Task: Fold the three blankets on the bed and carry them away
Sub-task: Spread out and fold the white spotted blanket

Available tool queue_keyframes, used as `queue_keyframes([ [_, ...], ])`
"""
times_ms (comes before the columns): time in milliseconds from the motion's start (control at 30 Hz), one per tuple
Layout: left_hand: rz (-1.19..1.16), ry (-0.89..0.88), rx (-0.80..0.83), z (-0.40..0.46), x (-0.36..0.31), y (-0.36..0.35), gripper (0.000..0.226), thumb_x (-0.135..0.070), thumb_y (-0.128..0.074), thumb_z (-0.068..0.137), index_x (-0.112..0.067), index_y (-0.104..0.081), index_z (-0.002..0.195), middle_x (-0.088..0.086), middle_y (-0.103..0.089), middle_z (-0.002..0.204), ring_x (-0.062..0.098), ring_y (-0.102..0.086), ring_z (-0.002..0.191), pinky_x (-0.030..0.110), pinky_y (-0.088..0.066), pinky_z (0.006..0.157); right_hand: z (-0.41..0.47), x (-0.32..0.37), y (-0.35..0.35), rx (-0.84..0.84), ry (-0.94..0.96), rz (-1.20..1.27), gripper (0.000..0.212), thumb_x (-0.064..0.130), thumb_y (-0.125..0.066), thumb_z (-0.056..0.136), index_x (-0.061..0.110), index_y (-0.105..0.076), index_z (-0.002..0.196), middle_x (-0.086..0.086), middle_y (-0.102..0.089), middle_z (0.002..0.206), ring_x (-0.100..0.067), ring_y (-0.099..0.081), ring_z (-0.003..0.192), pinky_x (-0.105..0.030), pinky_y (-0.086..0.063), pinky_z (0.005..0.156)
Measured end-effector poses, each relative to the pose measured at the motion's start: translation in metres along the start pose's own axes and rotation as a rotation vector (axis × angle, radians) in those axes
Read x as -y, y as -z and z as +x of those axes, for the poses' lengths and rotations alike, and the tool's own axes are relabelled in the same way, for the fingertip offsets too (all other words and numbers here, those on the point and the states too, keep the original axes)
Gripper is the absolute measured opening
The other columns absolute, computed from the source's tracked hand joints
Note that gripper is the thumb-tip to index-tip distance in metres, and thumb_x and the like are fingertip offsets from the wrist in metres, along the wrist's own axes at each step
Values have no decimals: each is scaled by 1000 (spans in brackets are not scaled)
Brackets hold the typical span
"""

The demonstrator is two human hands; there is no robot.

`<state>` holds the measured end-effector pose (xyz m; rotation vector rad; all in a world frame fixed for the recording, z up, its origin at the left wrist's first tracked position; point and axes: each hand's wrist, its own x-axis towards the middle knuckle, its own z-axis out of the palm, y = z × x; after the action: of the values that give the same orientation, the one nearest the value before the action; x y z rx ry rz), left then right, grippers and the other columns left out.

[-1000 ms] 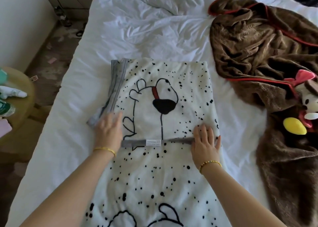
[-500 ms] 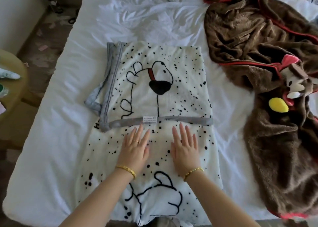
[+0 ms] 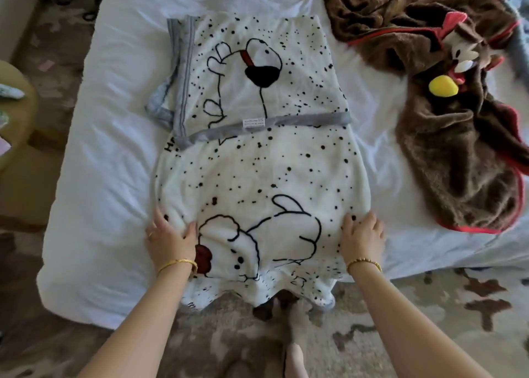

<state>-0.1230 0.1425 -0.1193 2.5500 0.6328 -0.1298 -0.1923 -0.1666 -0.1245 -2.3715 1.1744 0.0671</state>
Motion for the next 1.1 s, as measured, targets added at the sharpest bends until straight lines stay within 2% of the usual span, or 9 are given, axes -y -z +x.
queue_keyframes([
  [133, -322, 191, 58, -20, 20, 0, 68, -26, -70, 80, -3, -30, 130, 21, -45, 126, 38, -52, 105, 38, -42, 78, -26, -23, -5, 156, -217, 270, 39, 47, -46, 91, 10, -39, 103, -14, -58, 97, -31, -55, 87, -48, -45, 90],
  [333, -321, 301, 383, -44, 53, -3, 42, -40, -73, 74, -12, -45, 85, 1, -51, 84, 27, -53, 90, 34, -43, 76, -61, -65, -15, 518, -289, 443, 49, 32, -69, 82, 1, -55, 118, -12, -63, 109, -24, -56, 88, -33, -50, 83],
  [500, -209, 349, 676, -86, 80, 4, 85, -57, -68, 72, -6, -42, 135, 12, -49, 134, 30, -47, 121, 36, -42, 93, -87, -101, -8, 728, -309, 503, 46, 28, -70, 81, 5, -56, 120, -4, -63, 105, -20, -58, 94, -32, -46, 92],
  [600, -232, 327, 709, -122, 92, 6, 78, -53, -70, 73, -7, -47, 133, 10, -48, 137, 27, -48, 121, 35, -40, 98, -106, -118, 5, 743, -321, 694, 41, 21, -68, 83, 7, -55, 120, -2, -65, 105, -19, -60, 98, -35, -48, 91],
  [700, -248, 299, 738, -157, 101, 12, 65, -42, -72, 76, -7, -51, 126, 4, -56, 125, 16, -52, 97, 30, -40, 91, -123, -129, 21, 797, -286, 761, 40, 16, -67, 83, 7, -55, 121, -8, -65, 111, -24, -60, 104, -40, -49, 92],
  [800, -82, 303, 772, -190, 117, 24, 81, -53, -68, 74, -7, -42, 135, 7, -51, 132, 22, -52, 108, 30, -42, 90, -141, -143, 35, 919, -292, 689, 37, 16, -69, 81, 5, -58, 114, -14, -66, 112, -30, -62, 105, -46, -48, 96],
  [900, -233, 332, 793, -220, 136, 36, 53, -51, -69, 74, -20, -58, 116, 5, -58, 127, 22, -53, 105, 36, -43, 98, -159, -161, 47, 1023, -244, 586, 30, 16, -71, 79, 5, -62, 107, -13, -68, 108, -27, -64, 101, -40, -50, 93],
  [1000, -244, 334, 786, -249, 149, 43, 52, -42, -73, 74, -15, -60, 116, 8, -61, 123, 26, -55, 112, 41, -41, 103, -183, -180, 58, 1084, -150, 443, 21, 21, -71, 80, 14, -64, 99, 0, -69, 101, -13, -63, 94, -25, -48, 83],
  [1100, -269, 334, 754, -274, 151, 46, 39, -33, -73, 77, -13, -64, 109, 10, -66, 112, 27, -61, 102, 43, -46, 98, -206, -200, 63, 1040, -123, 407, 19, 14, -68, 82, 15, -61, 99, -4, -68, 104, -19, -63, 97, -29, -52, 83],
])
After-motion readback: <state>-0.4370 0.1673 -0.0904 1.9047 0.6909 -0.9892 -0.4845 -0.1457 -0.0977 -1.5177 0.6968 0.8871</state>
